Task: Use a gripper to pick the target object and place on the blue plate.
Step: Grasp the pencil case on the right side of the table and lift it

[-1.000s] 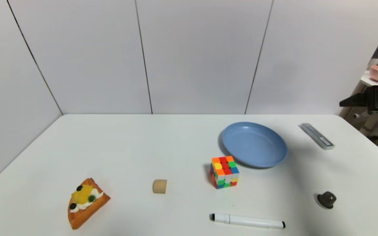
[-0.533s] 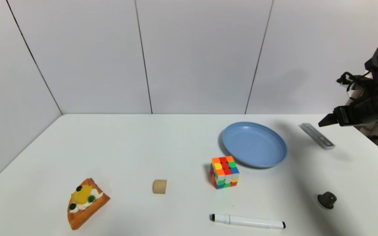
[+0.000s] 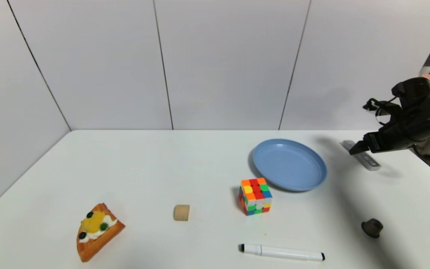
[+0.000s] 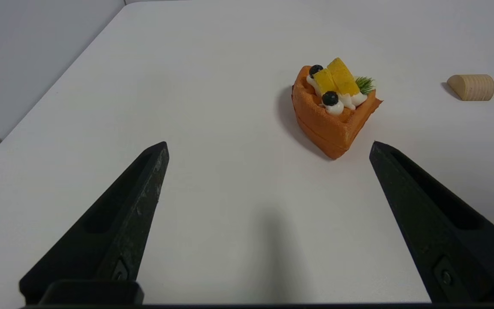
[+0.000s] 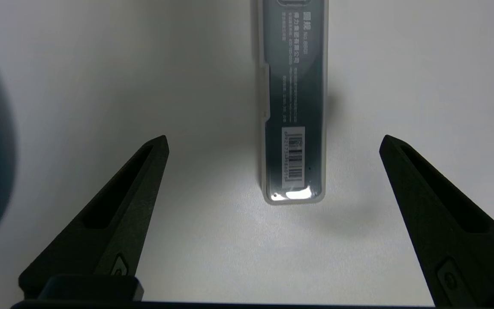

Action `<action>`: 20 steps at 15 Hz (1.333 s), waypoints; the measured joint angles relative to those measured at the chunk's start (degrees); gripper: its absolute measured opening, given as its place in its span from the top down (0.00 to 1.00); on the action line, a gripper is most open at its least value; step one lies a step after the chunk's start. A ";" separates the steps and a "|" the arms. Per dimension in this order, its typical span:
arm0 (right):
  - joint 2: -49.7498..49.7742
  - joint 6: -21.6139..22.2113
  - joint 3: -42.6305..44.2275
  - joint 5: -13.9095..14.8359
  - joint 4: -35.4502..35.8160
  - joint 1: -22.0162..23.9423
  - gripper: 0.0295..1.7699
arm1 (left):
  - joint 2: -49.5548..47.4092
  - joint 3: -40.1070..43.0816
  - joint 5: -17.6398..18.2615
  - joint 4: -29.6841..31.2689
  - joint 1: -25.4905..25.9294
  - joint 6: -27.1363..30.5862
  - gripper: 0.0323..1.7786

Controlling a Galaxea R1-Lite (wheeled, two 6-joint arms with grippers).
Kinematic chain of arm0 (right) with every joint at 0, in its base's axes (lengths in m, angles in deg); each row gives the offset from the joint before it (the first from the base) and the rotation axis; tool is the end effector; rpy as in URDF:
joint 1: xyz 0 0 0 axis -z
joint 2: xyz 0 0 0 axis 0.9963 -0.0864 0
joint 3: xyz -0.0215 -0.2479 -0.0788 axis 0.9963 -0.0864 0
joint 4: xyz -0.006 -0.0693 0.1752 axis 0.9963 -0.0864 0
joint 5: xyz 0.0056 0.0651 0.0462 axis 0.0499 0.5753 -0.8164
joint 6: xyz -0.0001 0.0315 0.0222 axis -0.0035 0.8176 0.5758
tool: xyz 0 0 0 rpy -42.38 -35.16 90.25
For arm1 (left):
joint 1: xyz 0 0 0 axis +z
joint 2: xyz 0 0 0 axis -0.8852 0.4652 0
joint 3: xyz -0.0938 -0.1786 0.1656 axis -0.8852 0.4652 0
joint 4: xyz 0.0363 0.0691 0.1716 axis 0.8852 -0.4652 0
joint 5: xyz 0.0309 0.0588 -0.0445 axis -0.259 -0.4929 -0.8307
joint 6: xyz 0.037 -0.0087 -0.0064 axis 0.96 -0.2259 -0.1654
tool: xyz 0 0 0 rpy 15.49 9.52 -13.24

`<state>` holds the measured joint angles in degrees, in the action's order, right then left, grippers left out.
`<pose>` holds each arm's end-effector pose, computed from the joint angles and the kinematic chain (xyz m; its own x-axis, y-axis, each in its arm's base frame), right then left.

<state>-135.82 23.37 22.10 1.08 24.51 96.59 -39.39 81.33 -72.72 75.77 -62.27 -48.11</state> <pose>0.3744 -0.0743 0.1273 0.5869 -0.0634 -0.8071 -0.0570 0.9912 -0.1193 0.0302 0.0000 0.0754 1.0000 0.0001 -0.0002 -0.0001 1.0000 0.0000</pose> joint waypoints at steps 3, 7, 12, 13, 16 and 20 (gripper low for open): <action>-2.36 1.99 2.76 -1.07 -0.02 0.16 0.04 | 0.00 0.00 0.00 0.00 0.00 0.00 0.05; -4.27 3.78 5.25 -2.39 -0.13 0.69 0.04 | 0.00 0.00 0.00 0.00 0.00 0.00 0.05; -5.18 5.40 5.53 -1.87 -0.13 1.16 0.04 | 0.00 0.00 0.00 0.00 0.00 0.00 0.05; -5.35 5.38 5.53 -1.89 -0.13 1.29 0.04 | 0.00 0.00 0.00 0.00 0.00 0.00 0.05; -5.68 5.21 5.49 -2.10 -0.07 1.65 0.04 | 0.00 0.00 0.00 0.00 0.00 0.00 0.05; -5.88 4.83 5.16 -2.10 -0.02 1.73 0.04 | 0.00 0.00 0.00 0.00 0.00 0.00 0.05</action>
<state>-141.70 28.20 27.26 -1.01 24.49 98.32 -39.39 81.33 -72.72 75.77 -62.27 -48.11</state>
